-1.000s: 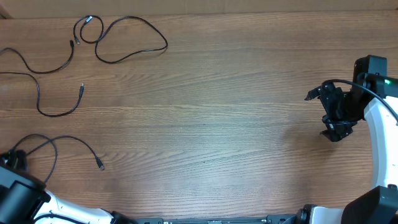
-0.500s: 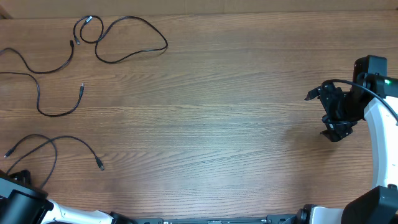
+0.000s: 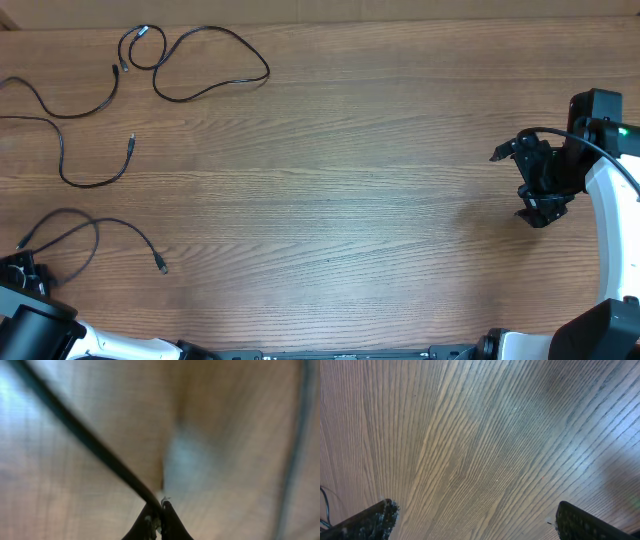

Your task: Untangle cables

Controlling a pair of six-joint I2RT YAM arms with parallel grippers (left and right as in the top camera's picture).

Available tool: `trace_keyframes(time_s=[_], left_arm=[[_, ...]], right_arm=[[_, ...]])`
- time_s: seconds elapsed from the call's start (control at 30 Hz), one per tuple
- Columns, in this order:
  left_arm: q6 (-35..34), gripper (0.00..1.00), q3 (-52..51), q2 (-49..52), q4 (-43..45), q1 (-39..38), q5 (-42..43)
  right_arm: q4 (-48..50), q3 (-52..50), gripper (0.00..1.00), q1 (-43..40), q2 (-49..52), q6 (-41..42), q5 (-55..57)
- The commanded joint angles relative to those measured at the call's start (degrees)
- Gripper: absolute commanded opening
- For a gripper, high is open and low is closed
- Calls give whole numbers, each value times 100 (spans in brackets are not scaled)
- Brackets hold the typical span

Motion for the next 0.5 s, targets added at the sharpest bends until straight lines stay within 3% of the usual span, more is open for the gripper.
trace_keyframes(time_s=[0.0, 0.17, 0.27, 0.3, 0.33, 0.47], left_arm=[[326, 4, -22, -70, 345, -42, 1241], [520, 6, -15, -70, 645, -68, 1211], [546, 57, 9, -72, 608, -66, 1185], [540, 84, 76, -81, 433, -66, 1185], [518, 100, 129, -96, 361, -66, 1180], [516, 100, 595, -706, -63, -98, 1163]], right_arm=[[11, 42, 100, -24, -35, 31, 61], [11, 42, 100, -24, -35, 31, 61], [11, 42, 100, -24, -35, 31, 63], [11, 42, 100, -24, -35, 31, 61], [11, 42, 100, -24, -35, 31, 61], [11, 42, 100, -24, -35, 31, 61]])
